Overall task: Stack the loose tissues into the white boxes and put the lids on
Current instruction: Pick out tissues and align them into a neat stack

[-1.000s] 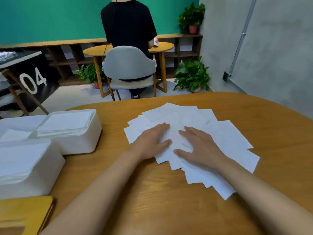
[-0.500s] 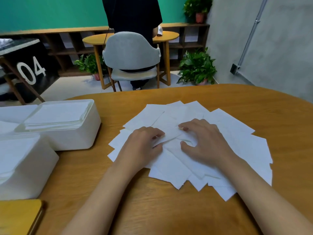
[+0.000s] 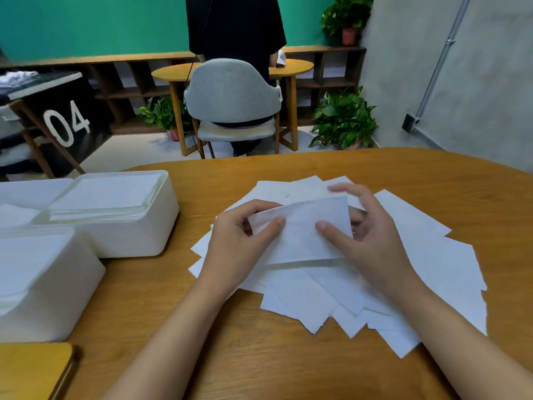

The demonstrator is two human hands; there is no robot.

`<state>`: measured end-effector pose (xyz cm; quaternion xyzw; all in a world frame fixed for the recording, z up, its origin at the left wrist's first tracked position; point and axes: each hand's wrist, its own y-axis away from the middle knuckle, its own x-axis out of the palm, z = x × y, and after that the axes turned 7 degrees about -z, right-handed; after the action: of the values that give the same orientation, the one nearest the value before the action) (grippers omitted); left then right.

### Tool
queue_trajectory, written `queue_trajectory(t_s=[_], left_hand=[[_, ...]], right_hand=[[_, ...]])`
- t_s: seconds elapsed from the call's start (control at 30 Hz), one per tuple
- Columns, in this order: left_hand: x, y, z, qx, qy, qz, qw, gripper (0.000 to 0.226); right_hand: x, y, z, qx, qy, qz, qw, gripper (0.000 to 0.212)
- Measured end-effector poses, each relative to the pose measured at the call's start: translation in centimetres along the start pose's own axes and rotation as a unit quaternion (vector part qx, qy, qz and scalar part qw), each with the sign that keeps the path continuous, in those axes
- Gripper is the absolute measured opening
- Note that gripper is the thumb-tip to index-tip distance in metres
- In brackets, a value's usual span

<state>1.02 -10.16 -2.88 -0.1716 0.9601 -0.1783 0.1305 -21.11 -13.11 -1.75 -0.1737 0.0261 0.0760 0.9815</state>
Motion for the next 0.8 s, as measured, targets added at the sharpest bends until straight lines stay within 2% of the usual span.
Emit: queue_trajectory(t_s=[0.07,0.1,0.2,0.33,0.43,0.63,0.8], left_hand=[[0.2,0.1,0.1,-0.002,0.005,-0.014,1.000,0.018],[0.2,0.1,0.1,-0.004,0.005,-0.017,1.000,0.022],[0.3,0.1,0.1,-0.007,-0.004,-0.005,1.000,0.030],[-0.5,-0.2,1.7,0.051,-0.206,0.020,0.977,0.039],[-0.6,-0.4,2.3,0.038,-0.296,0.070,0.952,0.043],[-0.7,-1.0,3.1,0.073,-0.318,0.060,0.943,0.029],[-0.1,-1.1,3.7,0.165,-0.342,0.030,0.925,0.010]], right_hand=[[0.0,0.2,0.5,0.028,-0.016,0.042,0.999,0.061],[-0.1,0.2,0.5,0.021,-0.004,0.057,0.998,0.058],[-0.3,-0.3,-0.4,0.009,0.079,0.072,0.994,0.031],[-0.8,-0.8,-1.4,0.049,0.112,-0.034,0.992,0.032],[-1.4,-1.2,-1.7,0.047,0.140,-0.096,0.984,0.034],[-1.4,-1.4,-2.1,0.025,0.155,-0.124,0.980,0.041],[-1.1,-1.4,-2.4,0.014,0.166,-0.122,0.979,0.043]])
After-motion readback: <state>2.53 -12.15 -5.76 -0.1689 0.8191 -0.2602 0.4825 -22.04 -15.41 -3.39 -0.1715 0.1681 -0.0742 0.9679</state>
